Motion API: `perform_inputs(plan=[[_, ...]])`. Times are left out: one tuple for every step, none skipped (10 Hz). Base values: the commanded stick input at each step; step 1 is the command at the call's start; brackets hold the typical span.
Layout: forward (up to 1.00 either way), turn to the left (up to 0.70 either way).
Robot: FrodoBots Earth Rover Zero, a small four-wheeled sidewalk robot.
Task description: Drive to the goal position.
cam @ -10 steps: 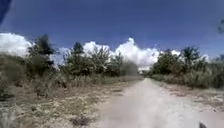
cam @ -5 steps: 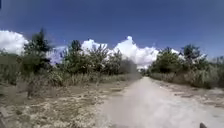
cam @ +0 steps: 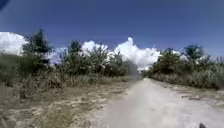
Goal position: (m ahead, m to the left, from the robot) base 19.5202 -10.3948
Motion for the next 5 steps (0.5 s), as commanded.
perform_inputs(plan=[[0.44, 0.02], [0.44, 0.02], [0.44, 0.02], [0.44, 0.02], [0.44, 0.02]])
